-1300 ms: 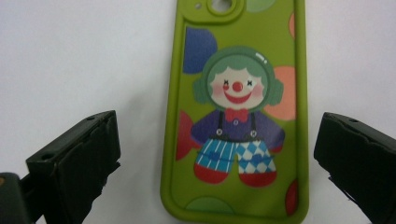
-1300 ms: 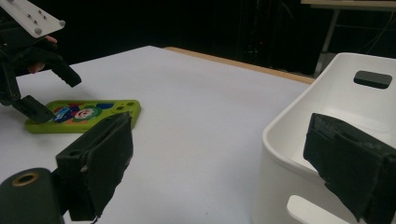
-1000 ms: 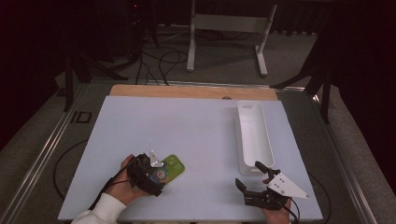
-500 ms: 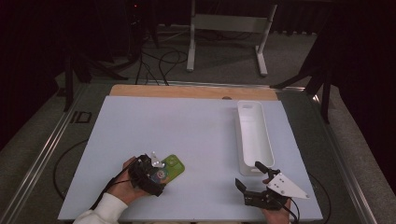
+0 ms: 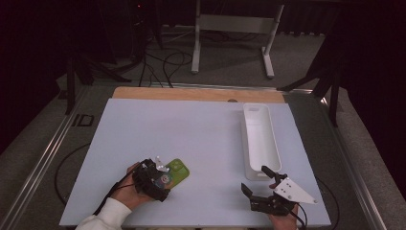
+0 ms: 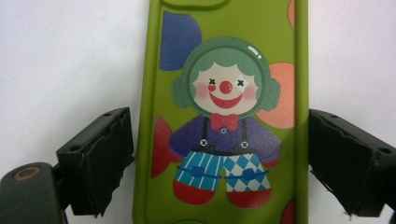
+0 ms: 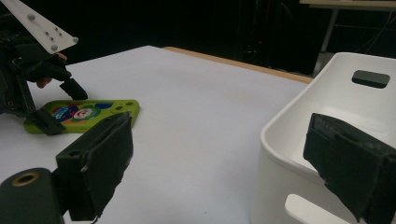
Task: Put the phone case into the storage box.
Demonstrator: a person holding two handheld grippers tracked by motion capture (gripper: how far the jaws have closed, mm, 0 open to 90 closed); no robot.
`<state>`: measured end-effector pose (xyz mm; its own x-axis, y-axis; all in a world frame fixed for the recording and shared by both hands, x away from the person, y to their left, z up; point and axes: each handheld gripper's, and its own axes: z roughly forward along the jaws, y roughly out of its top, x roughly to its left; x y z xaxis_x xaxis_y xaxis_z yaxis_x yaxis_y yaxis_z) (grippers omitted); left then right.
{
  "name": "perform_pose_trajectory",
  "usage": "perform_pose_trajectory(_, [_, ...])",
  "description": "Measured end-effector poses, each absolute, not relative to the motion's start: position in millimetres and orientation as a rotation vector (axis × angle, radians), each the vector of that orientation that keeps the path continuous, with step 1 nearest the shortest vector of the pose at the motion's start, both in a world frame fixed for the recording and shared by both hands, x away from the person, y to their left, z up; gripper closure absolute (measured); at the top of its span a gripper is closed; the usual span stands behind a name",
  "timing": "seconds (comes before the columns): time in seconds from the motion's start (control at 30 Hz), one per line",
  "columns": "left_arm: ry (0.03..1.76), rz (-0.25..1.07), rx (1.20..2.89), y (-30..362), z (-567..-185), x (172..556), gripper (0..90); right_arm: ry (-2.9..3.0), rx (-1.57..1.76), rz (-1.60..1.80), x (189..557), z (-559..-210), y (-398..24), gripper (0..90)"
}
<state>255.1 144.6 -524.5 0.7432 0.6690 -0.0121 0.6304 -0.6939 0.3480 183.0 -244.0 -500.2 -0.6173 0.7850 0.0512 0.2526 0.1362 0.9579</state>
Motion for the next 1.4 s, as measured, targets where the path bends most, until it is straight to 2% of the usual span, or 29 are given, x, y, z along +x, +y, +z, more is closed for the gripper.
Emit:
perform_pose_trajectory(0.57, [1.011, 0.121, 2.599, 147.5, -525.2, 256.4, 15.5, 1.951, 0.985, 1.493, 183.6, -500.8, -243.3, 8.3])
perform_pose_trajectory(1.4, [1.038, 0.248, 2.538, 151.6, -511.5, 252.8, 16.2, 1.949, 0.99, 1.494, 183.5, -500.7, -243.7, 8.3])
